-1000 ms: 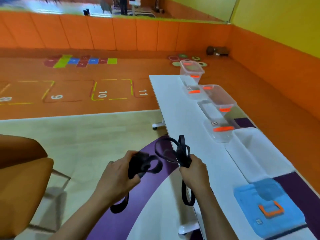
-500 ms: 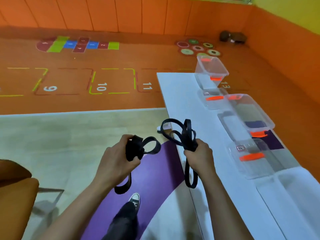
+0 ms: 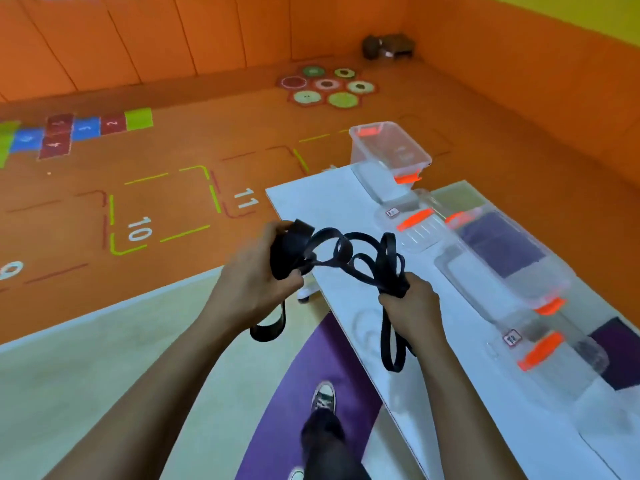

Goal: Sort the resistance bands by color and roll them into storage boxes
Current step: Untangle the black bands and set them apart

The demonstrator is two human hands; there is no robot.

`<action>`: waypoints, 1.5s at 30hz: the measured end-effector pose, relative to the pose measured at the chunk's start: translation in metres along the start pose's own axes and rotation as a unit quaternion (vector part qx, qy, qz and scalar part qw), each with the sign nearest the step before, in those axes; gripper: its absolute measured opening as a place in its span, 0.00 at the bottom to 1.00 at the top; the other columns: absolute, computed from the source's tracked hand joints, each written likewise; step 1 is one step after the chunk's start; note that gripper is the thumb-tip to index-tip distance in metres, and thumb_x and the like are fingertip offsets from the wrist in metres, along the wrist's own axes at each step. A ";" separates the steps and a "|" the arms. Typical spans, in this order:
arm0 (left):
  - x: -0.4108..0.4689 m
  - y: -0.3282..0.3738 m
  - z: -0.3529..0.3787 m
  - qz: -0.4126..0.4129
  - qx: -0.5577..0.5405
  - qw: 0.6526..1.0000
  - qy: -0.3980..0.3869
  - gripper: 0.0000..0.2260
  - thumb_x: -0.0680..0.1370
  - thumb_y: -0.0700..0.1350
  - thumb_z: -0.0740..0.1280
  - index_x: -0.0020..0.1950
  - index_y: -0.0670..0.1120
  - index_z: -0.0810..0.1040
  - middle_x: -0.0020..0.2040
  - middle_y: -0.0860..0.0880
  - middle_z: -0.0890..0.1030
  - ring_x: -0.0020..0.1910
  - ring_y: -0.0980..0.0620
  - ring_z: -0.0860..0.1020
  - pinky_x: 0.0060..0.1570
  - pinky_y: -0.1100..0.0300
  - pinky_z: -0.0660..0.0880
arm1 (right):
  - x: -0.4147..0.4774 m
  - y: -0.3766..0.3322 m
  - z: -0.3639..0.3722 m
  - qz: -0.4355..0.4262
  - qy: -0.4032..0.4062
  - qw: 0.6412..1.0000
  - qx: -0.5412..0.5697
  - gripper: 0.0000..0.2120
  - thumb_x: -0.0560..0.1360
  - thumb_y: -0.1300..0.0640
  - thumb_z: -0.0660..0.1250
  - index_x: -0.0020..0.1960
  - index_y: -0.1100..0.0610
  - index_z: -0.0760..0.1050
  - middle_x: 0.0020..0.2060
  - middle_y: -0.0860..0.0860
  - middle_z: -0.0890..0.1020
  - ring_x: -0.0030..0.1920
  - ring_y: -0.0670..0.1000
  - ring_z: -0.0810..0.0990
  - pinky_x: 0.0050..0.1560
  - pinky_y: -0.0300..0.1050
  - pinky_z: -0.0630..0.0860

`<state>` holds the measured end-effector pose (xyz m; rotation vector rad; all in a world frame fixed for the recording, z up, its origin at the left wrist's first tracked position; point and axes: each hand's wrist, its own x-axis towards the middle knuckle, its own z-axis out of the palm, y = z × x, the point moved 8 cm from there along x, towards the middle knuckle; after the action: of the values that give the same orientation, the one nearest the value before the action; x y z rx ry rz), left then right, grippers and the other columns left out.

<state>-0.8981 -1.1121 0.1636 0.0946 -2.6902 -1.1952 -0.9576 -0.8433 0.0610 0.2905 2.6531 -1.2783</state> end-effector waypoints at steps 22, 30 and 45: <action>0.393 -0.153 0.120 -0.011 0.014 0.973 -0.230 0.28 0.71 0.49 0.71 0.68 0.61 0.67 0.51 0.54 0.81 0.48 0.48 0.81 0.46 0.46 0.79 | 0.311 -0.068 0.114 0.132 0.020 0.987 -0.090 0.15 0.76 0.57 0.70 0.61 0.57 0.76 0.52 0.55 0.84 0.52 0.59 0.83 0.47 0.48 0.79; 0.427 -0.230 0.207 0.027 0.116 0.910 -0.398 0.30 0.75 0.45 0.69 0.73 0.60 0.59 0.54 0.49 0.82 0.43 0.46 0.79 0.38 0.52 0.74 | 0.355 -0.059 0.162 0.240 0.077 0.962 -0.101 0.18 0.77 0.57 0.70 0.65 0.59 0.74 0.59 0.56 0.82 0.60 0.60 0.80 0.57 0.50 0.77; 0.458 -0.236 0.233 0.139 0.302 0.864 -0.377 0.36 0.76 0.71 0.59 0.78 0.51 0.63 0.76 0.41 0.63 0.70 0.37 0.67 0.69 0.42 0.66 | 0.359 -0.044 0.200 0.290 0.101 0.943 -0.127 0.45 0.72 0.35 0.72 0.79 0.52 0.55 0.75 0.53 0.65 0.74 0.58 0.66 0.76 0.58 0.60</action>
<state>-1.3986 -1.1643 -0.0941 -0.8074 -3.4655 -0.2649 -1.2997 -0.9928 -0.1170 1.1119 2.5455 -0.7423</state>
